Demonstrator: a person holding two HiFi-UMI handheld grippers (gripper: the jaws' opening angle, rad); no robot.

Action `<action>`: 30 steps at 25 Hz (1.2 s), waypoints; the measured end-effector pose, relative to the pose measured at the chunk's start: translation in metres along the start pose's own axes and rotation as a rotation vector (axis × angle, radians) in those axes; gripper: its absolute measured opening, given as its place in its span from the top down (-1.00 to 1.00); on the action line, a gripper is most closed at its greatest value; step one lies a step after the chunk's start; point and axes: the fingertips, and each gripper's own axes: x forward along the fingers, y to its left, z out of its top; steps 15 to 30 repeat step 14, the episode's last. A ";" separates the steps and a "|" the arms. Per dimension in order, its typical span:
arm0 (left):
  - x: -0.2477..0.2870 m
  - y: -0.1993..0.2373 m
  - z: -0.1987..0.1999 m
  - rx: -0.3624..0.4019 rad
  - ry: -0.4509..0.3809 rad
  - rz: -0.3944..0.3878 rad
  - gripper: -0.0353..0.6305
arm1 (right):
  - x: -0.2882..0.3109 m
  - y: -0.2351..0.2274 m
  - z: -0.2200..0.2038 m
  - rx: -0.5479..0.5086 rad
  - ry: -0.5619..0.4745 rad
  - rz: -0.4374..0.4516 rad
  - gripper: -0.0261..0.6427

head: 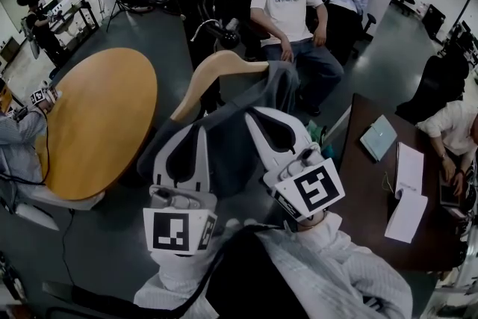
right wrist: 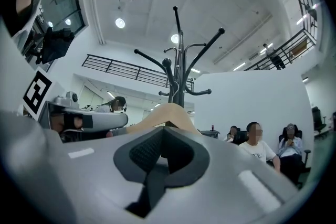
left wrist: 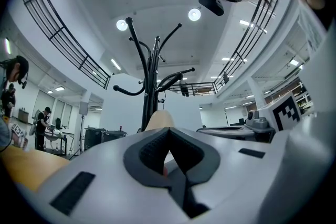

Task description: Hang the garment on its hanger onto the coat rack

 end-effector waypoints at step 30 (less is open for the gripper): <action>0.005 -0.003 0.000 0.008 0.009 -0.012 0.88 | 0.002 -0.001 0.000 -0.013 0.009 0.016 0.92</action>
